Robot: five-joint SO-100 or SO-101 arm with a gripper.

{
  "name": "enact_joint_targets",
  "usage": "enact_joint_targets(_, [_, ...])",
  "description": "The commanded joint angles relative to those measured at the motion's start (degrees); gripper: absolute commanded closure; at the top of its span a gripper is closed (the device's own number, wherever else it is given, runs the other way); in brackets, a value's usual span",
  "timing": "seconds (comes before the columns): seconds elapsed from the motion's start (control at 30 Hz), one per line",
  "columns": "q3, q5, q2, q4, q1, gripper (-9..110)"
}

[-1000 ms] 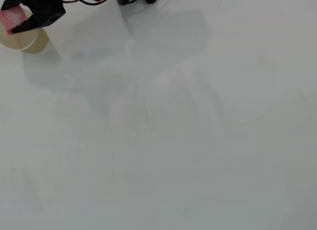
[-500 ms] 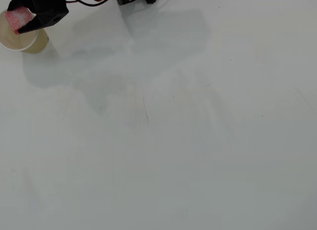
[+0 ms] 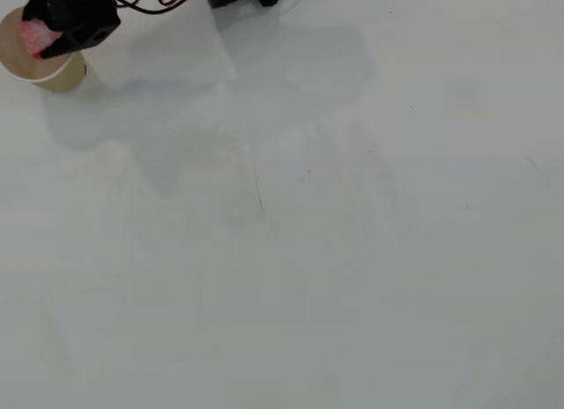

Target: Pick up the cube and drop it in the cup.

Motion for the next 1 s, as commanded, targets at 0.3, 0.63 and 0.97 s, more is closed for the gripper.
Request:
enact_joint_targets(0.3, [-10.2,0.1,-0.1,-1.8,-1.0,87])
enact_joint_targets(0.63, [-8.5,0.1,-0.3,-6.9,-2.0,74])
enact_joint_targets(0.97, [-6.9,0.1,-0.3,-10.1,-2.1,67])
